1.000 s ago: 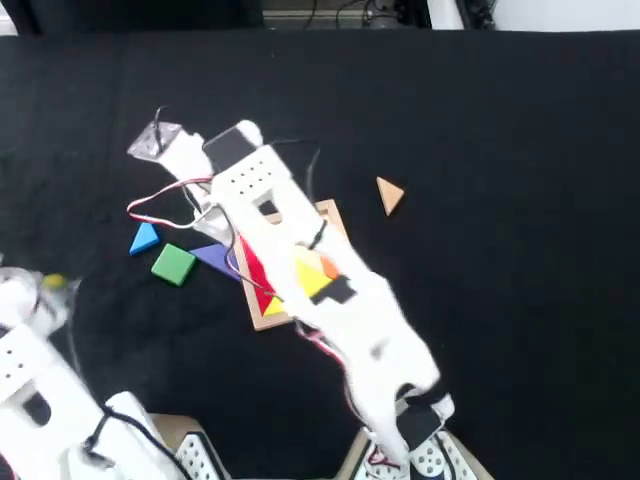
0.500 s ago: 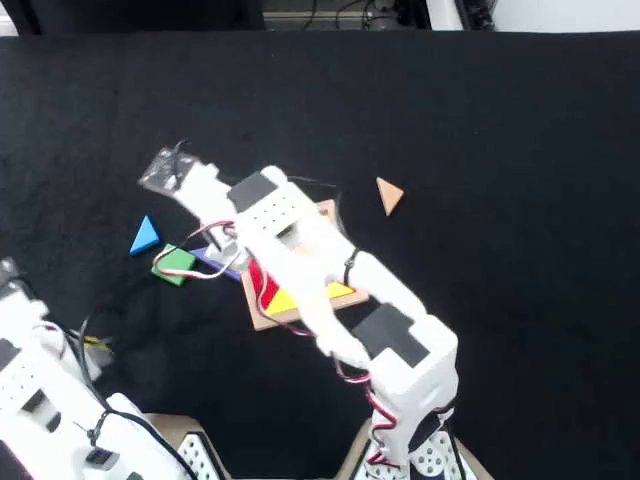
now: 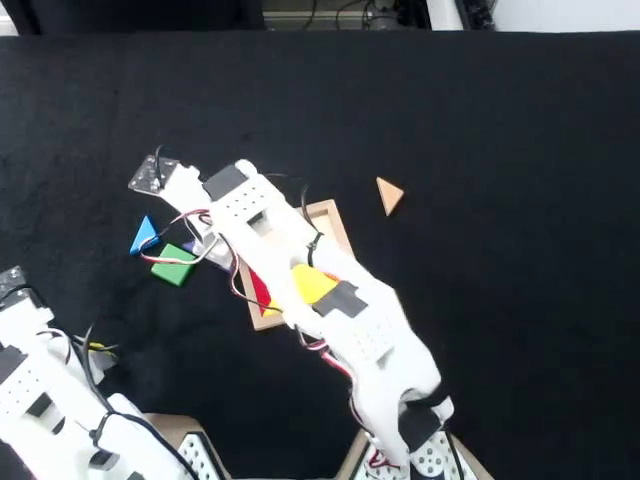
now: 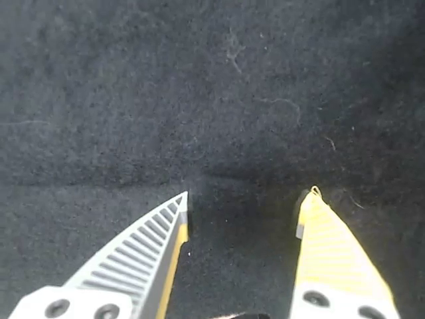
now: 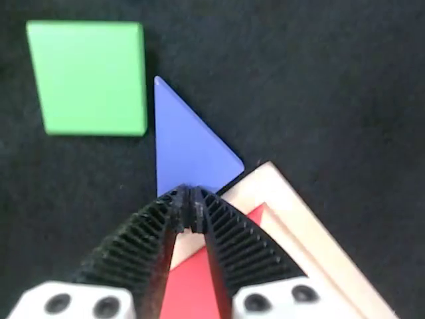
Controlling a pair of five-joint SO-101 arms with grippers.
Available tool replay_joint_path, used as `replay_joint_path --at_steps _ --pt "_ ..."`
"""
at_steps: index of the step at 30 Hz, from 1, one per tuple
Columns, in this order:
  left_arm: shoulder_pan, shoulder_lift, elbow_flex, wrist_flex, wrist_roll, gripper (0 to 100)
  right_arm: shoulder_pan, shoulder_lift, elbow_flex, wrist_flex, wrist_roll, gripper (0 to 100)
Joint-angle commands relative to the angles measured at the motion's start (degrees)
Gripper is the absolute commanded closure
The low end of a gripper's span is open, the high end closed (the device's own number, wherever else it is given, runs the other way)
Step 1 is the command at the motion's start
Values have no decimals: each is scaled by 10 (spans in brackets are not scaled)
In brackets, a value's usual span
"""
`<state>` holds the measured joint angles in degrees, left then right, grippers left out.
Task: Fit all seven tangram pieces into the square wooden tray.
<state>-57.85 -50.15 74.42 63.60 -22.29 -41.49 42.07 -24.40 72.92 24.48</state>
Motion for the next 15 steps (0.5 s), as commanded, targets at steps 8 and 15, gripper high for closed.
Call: replay_joint_path --at_steps 8,15 --pt "0 -5 0 -13 -3 733 -38 33 -124 18 0 987" --pt "0 -5 0 -14 -3 733 -33 37 -249 98 0 968"
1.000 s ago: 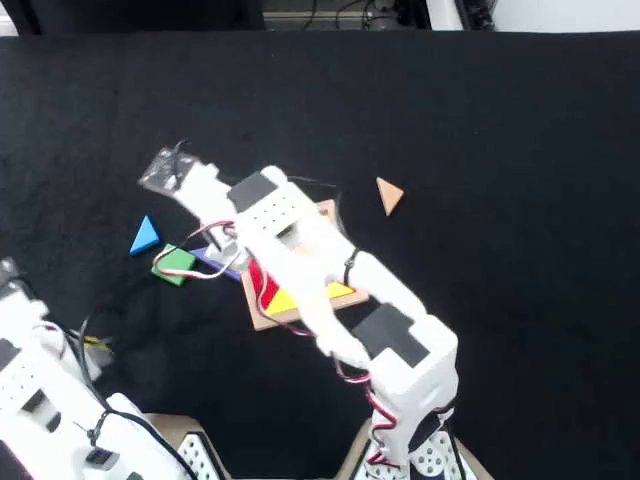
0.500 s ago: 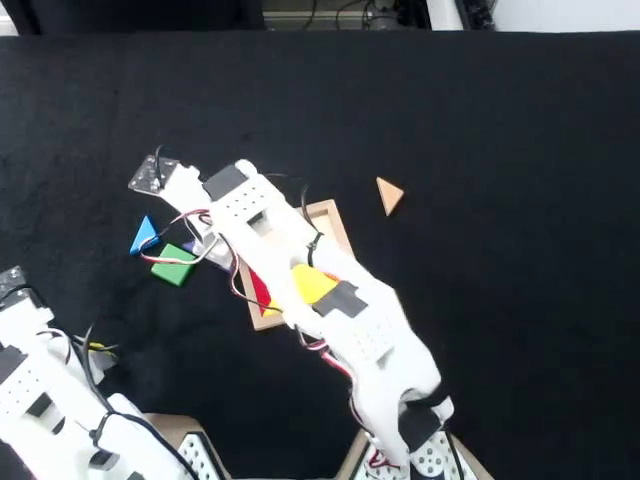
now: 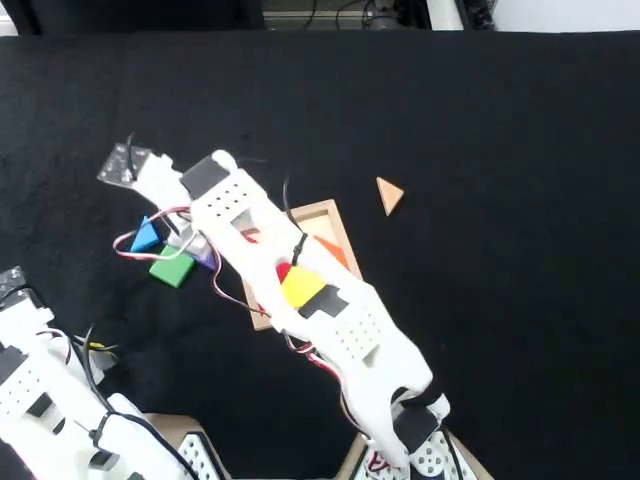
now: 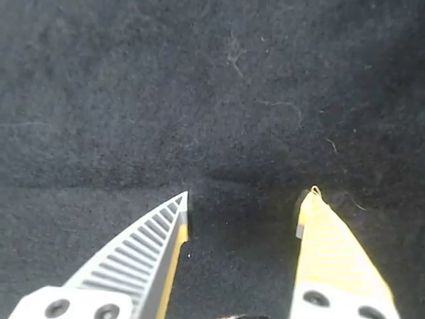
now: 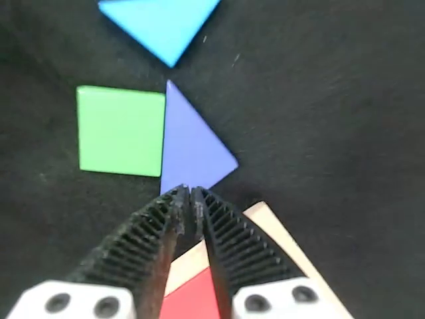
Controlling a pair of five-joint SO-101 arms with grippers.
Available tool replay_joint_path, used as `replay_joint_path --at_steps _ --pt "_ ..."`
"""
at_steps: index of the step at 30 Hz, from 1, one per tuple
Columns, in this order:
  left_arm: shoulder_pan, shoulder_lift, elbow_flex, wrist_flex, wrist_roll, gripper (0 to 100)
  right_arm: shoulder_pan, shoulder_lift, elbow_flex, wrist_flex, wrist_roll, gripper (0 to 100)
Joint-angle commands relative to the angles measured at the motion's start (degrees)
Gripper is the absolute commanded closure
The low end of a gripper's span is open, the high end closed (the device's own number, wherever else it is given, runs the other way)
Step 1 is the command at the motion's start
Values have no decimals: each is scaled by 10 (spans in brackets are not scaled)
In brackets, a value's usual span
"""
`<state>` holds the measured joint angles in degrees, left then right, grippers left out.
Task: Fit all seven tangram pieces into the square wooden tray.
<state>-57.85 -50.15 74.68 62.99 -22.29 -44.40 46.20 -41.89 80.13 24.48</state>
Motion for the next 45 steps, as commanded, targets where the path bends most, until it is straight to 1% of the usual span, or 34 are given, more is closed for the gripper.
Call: replay_joint_path --at_steps 1,4,5,6,11,15,20,26,36,39,45 --pt "0 -5 -2 -9 -3 733 -4 -4 -75 25 0 935" --pt "0 -5 -2 -9 -3 733 -4 2 -69 15 4 783" --pt "0 -5 -2 -9 -3 733 -5 10 -70 13 4 750" --pt "0 -5 -2 -9 -3 733 -5 19 -73 13 4 737" --pt "0 -5 -2 -9 -3 733 -5 67 -90 17 4 737" --pt "0 -5 -2 -9 -3 733 -18 93 -112 17 4 737" --pt "0 -5 -2 -9 -3 733 -36 100 -139 18 4 737" --pt "0 -5 -2 -9 -3 733 -35 98 -142 33 4 737" --pt "0 -5 -2 -9 -3 733 -40 129 -142 5 5 737" --pt "0 -5 -2 -9 -3 733 -40 137 -142 6 23 737" --pt "0 -5 -2 -9 -3 733 -39 139 -162 9 24 737"
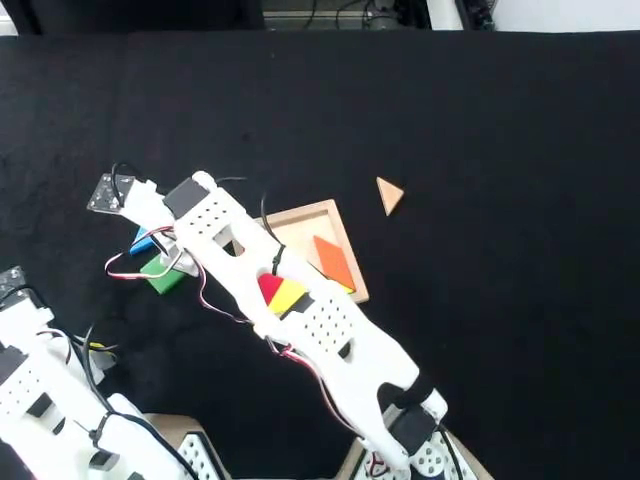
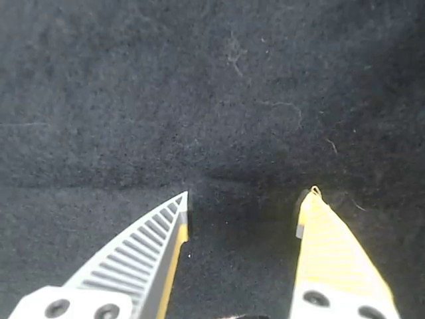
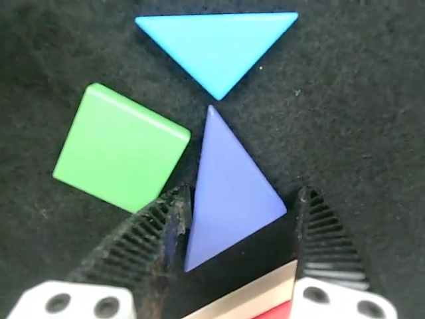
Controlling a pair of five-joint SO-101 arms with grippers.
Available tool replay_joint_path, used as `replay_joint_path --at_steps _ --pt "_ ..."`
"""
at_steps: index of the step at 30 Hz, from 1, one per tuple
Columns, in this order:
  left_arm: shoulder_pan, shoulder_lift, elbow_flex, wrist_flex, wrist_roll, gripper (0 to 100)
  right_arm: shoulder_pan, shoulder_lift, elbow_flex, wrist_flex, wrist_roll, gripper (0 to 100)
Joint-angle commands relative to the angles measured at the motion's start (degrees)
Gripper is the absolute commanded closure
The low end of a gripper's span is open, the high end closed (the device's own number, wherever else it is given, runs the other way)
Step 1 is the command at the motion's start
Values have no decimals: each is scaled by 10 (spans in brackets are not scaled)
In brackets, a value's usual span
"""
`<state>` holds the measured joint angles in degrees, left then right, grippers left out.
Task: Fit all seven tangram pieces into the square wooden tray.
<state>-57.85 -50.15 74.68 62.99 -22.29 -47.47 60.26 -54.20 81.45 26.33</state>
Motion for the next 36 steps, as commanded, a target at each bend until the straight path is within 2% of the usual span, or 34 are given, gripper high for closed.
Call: replay_joint_path --at_steps 1,6,11,19,24,30,36 --pt "0 -5 -2 -9 -3 733 -7 -1 -37 -4 5 737" --pt "0 -5 -2 -9 -3 733 3 6 -33 1 6 750" --pt "0 -5 -2 -9 -3 733 1 22 -56 17 37 854" --pt "0 -5 -2 -9 -3 733 1 40 -89 47 61 859" --pt "0 -5 -2 -9 -3 733 4 40 -118 66 61 923" --pt "0 -5 -2 -9 -3 733 5 43 -198 110 61 928" --pt "0 -5 -2 -9 -3 733 40 43 -296 171 58 928"
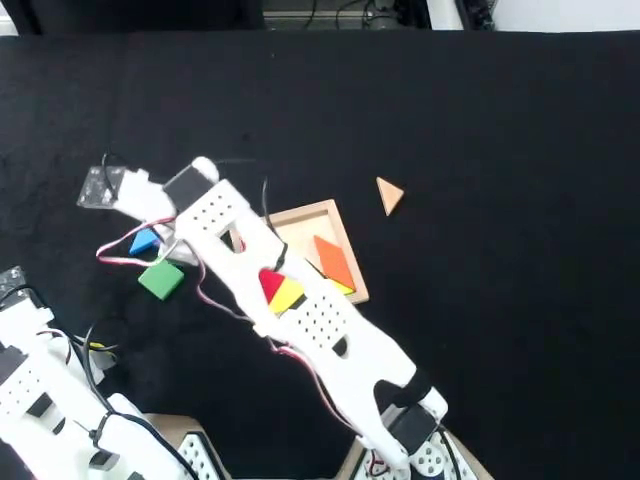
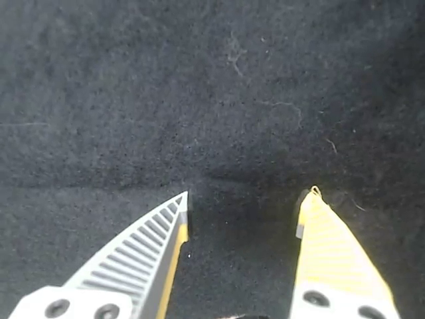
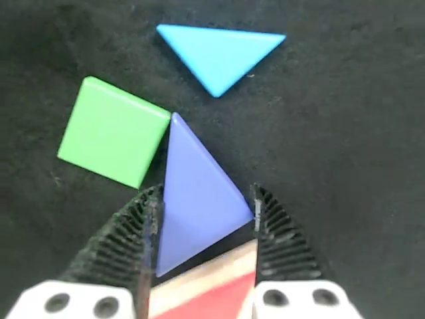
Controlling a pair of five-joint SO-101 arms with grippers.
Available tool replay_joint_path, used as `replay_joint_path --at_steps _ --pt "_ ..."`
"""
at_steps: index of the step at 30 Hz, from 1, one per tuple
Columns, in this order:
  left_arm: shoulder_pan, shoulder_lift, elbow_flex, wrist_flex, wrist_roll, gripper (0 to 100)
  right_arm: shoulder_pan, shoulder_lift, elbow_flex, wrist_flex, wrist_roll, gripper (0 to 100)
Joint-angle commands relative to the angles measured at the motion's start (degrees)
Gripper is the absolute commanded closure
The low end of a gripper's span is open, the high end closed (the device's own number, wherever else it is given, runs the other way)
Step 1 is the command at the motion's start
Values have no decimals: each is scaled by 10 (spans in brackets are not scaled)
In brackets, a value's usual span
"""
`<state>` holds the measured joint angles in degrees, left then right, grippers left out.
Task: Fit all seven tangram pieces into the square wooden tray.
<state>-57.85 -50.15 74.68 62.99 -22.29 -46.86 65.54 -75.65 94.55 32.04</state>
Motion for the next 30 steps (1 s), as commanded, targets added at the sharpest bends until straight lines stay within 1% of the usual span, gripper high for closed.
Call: replay_joint_path --at_steps 1,3,5,8,11,15,17,19,21,25,28,30 --pt "0 -5 -2 -9 -3 733 42 -12 -100 56 1 928" --pt "0 -5 -2 -9 -3 733 62 -15 -128 68 -2 929" --pt "6 -5 -2 -9 -3 733 91 -26 -133 68 -26 929" --pt "14 -5 -1 -7 -3 733 122 -71 -83 69 -48 929" --pt "14 -5 1 -9 -3 733 136 -161 40 69 -47 929" --pt "14 -5 1 -9 -3 733 151 -335 239 67 -40 928" --pt "14 -5 1 -9 -3 733 169 -419 333 66 -8 928" --pt "14 -5 1 -9 -3 733 201 -489 425 55 26 928" --pt "14 -5 1 -9 -3 733 247 -544 514 18 53 926" --pt "14 -5 1 -9 -3 733 320 -596 680 -110 98 924" --pt "14 -5 2 -9 -3 733 336 -598 777 -194 156 924" --pt "14 -5 2 -9 -3 733 334 -598 822 -241 171 924"
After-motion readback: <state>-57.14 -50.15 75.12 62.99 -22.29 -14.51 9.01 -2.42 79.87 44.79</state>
